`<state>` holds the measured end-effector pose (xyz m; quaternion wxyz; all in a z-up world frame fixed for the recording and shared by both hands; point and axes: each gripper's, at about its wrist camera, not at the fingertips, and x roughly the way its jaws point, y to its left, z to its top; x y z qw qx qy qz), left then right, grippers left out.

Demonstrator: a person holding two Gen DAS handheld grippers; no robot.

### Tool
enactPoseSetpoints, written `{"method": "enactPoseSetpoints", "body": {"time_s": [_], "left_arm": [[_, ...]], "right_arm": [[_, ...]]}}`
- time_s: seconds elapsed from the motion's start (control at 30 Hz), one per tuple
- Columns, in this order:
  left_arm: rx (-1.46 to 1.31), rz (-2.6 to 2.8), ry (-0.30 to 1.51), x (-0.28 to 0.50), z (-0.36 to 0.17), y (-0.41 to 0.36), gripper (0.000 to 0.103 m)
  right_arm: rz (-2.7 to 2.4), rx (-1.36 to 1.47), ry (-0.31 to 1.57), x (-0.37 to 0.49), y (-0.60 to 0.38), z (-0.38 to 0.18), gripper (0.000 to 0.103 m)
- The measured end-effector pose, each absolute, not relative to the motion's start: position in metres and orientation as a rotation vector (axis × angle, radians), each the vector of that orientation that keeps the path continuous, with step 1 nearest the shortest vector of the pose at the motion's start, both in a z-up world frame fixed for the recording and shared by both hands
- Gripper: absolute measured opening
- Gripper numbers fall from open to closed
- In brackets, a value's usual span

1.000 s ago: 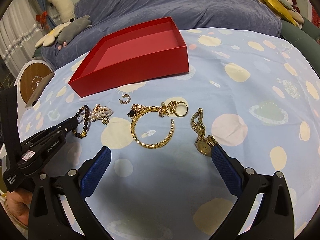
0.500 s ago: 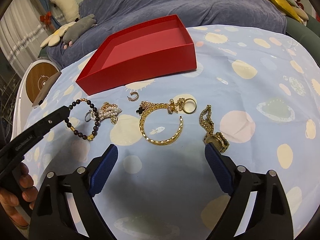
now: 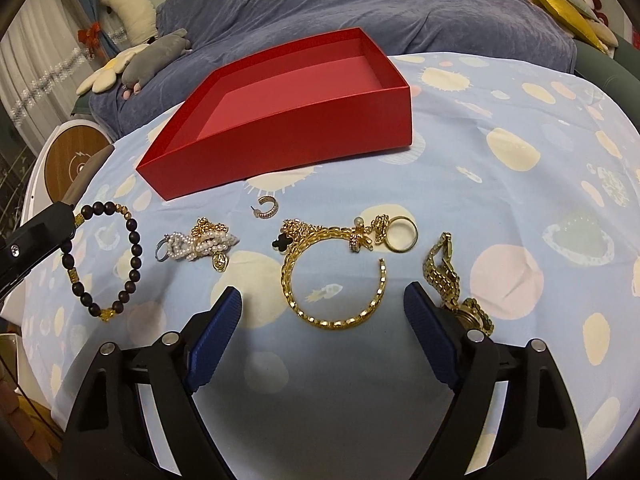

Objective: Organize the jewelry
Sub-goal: 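Grasp the dark beaded bracelet with the left tool while the right tool grasps the gold cuff bangle, then carry the bracelet and bangle into the red box and open both tools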

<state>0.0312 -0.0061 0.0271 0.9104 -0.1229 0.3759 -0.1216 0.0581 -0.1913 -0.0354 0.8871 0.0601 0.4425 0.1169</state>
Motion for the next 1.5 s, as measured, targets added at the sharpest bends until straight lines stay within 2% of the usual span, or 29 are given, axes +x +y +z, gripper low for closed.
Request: {"method": "enactPoseSetpoints", "body": {"time_s": [0.03,0.17,0.2,1.0,1.27,1.5], "left_arm": [[-0.252,-0.250,0.776,0.032,0.027,-0.006,0.005],[-0.243,-0.235,0.785,0.035,0.024,-0.005,0.005],[-0.243,-0.231,0.788,0.037,0.023,-0.004,0.005],[-0.244,-0.220,0.774,0.038,0.028,-0.006,0.005],[-0.239,-0.215,0.727,0.052,0.059,-0.002,0.005],[-0.192,-0.228,0.680,0.103,0.100,0.000,0.005]], "right_arm": [[0.236,0.109,0.914,0.059,-0.189,-0.036,0.079],[0.214,0.061,0.894,0.060,-0.187,-0.036,0.057],[0.217,0.060,0.895,0.061,-0.188,-0.036,0.055],[0.267,0.111,0.798,0.043,-0.202,0.005,0.054],[0.299,0.153,0.729,0.058,-0.194,0.053,0.054],[0.316,0.172,0.717,0.115,-0.188,0.087,0.054]]}}
